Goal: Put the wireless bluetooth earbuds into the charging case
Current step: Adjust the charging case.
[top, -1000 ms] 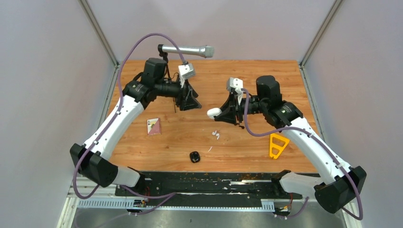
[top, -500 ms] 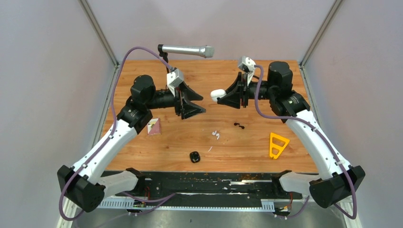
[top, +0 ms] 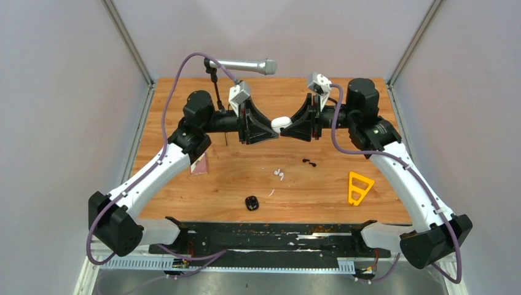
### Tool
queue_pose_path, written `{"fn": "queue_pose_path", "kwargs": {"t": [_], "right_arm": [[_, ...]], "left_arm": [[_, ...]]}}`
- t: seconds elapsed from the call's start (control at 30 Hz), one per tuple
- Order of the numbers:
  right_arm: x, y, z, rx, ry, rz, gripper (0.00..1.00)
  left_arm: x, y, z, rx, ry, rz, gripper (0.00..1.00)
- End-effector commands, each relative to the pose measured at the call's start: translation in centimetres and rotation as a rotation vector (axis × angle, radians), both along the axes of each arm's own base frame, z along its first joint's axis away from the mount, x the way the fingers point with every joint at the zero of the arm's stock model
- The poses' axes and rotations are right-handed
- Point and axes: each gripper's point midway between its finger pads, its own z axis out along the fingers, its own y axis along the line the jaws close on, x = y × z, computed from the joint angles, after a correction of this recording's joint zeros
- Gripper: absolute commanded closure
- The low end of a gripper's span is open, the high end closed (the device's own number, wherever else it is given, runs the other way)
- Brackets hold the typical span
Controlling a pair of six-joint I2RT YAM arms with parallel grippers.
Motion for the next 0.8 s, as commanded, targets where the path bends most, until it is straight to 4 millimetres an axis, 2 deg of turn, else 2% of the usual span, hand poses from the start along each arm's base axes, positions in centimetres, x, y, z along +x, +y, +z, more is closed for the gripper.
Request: {"fn": "queue_pose_path", "kwargs": {"t": [0.0, 0.13, 0.33, 0.43, 0.53, 0.57, 0.63, 0.7, 0.77], "right_arm": [[0.0, 0.2, -0.1, 0.004, -0.02, 0.019, 0.99], [0.2, 0.3, -0.6, 0.003, -0.009, 0.018, 0.99], [0.4, 0.4, -0.7, 0.005, -0.001, 0.013, 0.96], [0.4, 0.4, -1.2, -0.007, 0.004, 0.008, 0.85], [0.3, 0.1, -2.4, -0.042, 0.015, 0.007, 0.72], [0.1, 0.0, -3.2, -0.063, 0.034, 0.012, 0.63], [-0.2, -0.6, -4.3, -0.117, 0.026, 0.014, 0.51], [-0.4, -1.5, -5.5, -0.193, -0.024, 0.017, 0.45], [-0.2, -2.2, -5.2, -0.249, -0.126, 0.028, 0.42]], "left_arm": [[-0.8, -0.1, 3.0, -0.056, -0.089, -0.044, 0.54], [-0.7, -0.1, 3.0, -0.054, -0.091, -0.046, 0.58], [-0.4, -0.4, 2.7, -0.048, -0.087, -0.051, 0.78], [-0.4, -0.5, 2.6, -0.045, -0.087, -0.056, 0.99], [-0.5, -0.4, 2.3, -0.036, -0.085, -0.063, 1.0], [-0.7, -0.4, 2.2, -0.032, -0.087, -0.072, 1.0], [-1.1, -0.3, 1.9, -0.015, -0.1, -0.095, 1.0], [-1.6, 0.0, 0.6, 0.042, -0.093, -0.123, 1.0], [-1.9, 0.6, -1.1, 0.113, -0.105, -0.135, 1.0]]}}
